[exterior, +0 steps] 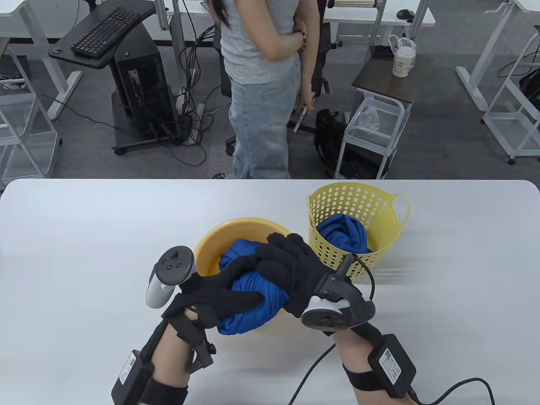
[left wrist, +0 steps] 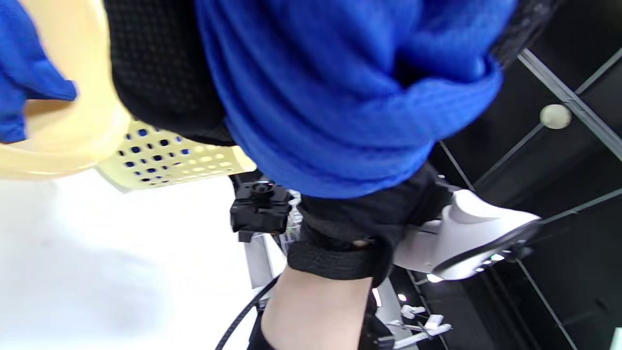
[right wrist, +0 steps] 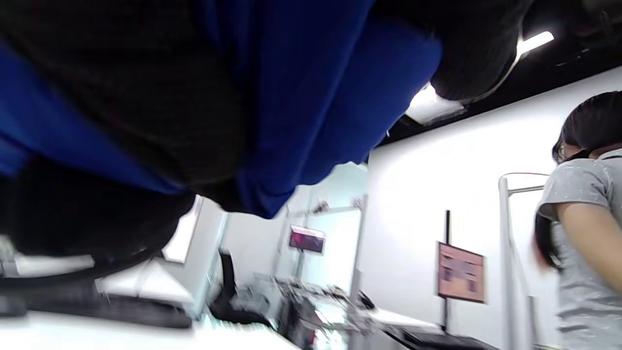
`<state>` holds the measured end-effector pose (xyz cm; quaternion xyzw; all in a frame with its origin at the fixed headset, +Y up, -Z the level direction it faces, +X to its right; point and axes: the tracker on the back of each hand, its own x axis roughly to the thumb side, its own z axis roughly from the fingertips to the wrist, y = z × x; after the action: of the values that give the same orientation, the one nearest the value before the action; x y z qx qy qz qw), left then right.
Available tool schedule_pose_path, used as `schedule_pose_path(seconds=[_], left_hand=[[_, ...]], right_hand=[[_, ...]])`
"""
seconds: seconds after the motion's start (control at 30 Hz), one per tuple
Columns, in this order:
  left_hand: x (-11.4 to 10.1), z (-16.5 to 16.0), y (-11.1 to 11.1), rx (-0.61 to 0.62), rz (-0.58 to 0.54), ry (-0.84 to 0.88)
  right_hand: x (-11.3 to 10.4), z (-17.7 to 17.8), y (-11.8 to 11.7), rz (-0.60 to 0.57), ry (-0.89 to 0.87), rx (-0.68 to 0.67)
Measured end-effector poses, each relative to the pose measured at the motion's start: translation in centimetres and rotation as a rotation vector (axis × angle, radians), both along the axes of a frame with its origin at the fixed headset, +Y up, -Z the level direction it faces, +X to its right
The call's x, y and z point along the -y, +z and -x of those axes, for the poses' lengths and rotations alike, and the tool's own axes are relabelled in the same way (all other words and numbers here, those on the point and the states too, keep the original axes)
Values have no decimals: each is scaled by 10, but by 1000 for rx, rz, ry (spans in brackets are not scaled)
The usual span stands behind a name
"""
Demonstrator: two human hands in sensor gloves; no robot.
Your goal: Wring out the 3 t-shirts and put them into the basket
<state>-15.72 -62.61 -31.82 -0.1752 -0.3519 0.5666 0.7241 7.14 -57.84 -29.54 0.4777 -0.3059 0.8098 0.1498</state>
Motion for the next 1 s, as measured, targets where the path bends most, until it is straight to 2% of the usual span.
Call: schedule_pose_path(seconds=[0.07,0.13,0.27,0.33,0.4,0.43,0.57,0.67,0.77,0.83,0.87,0.93,1.0], left_hand=[[-7,1,4,8,-23,31],[-10,2,6,9,-32,36],[-3,5,4,-38,-20,41],[-2,6,4,-122,-35,13],[-4,5,6,-228,-125,-83],[-7,1,9,-273,-207,-174],[-7,-21,15,-308,-327,-428],[3,-38,12,-339,-404,-487],[6,-47,13,-379,-454,-591],[4,-50,17,-502,-565,-707],[4,-51,18,-596,-669,-770],[7,-50,19,-680,-773,-785],[8,-48,20,-753,-841,-812]], right_hand=[[-4,-4,1,69,-98,-75],[-7,-4,2,114,-116,-91],[-2,-3,1,90,-126,13],[2,-2,-2,84,-113,95],[6,-2,-6,48,-94,214],[9,-2,-9,48,-79,259],[14,-4,-14,-34,-15,336],[17,-8,-18,-91,47,397],[22,-9,-24,-57,57,399],[24,-5,-25,-36,57,414],[25,-2,-27,-26,46,425],[29,-1,-29,15,1,408],[36,-1,-34,113,-105,370]])
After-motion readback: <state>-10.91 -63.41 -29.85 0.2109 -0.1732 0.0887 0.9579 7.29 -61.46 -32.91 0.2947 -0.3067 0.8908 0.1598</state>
